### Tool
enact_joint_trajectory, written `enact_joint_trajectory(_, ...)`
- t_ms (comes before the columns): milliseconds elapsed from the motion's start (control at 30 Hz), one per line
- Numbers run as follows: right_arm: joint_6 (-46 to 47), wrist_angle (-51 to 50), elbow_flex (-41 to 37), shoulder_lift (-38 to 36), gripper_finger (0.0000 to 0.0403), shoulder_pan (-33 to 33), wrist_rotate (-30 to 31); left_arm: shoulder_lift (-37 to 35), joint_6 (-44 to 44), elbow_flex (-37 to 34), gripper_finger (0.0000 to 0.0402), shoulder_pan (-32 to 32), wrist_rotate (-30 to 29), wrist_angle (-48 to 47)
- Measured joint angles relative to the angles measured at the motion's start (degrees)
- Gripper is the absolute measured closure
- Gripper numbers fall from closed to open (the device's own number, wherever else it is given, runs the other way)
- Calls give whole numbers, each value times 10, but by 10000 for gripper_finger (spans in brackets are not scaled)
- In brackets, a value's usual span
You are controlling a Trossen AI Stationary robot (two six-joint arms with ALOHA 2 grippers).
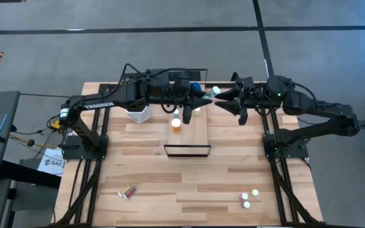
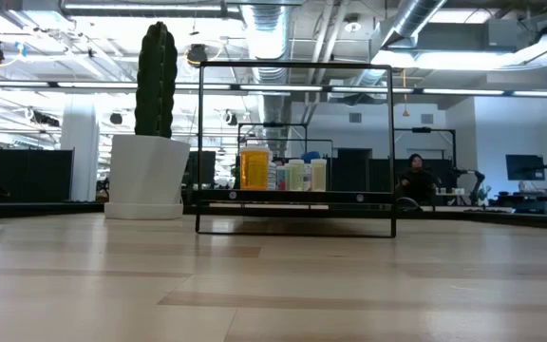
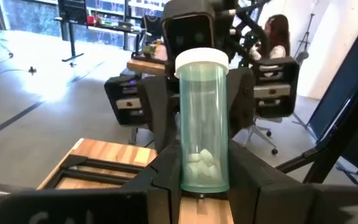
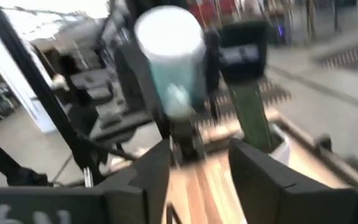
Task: Pick and place medicine bottles onto shelf by color
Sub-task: Put the blue pill bottle on the shelf
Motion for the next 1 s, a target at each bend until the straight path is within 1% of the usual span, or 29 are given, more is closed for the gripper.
enact_joint_trajectory(100,8,-93,44,-1,178,-9,0,0,-2,0,324,0,0,-11)
enact_joint_trajectory(200,8,-170,98,5,158,-15,0,0,-3,0,321,0,3,-27)
enact_joint_trajectory(333,8,-246,173,32,155,-20,0,1,-23,0,326,3,9,-63)
enact_joint_trajectory(500,8,-327,250,82,158,-20,0,1,-33,0,327,4,30,-68)
enact_joint_trajectory(600,-1,-370,283,120,158,-20,-19,2,-44,0,325,2,31,-69)
enact_joint_trajectory(700,-28,-389,315,145,158,-20,-44,2,-51,-1,325,2,32,-76)
enact_joint_trajectory(867,-85,-415,357,176,158,-12,-49,2,-54,-1,327,-4,31,-89)
enact_joint_trajectory(1000,-107,-415,375,188,158,-13,-51,2,-57,-1,325,-7,33,-93)
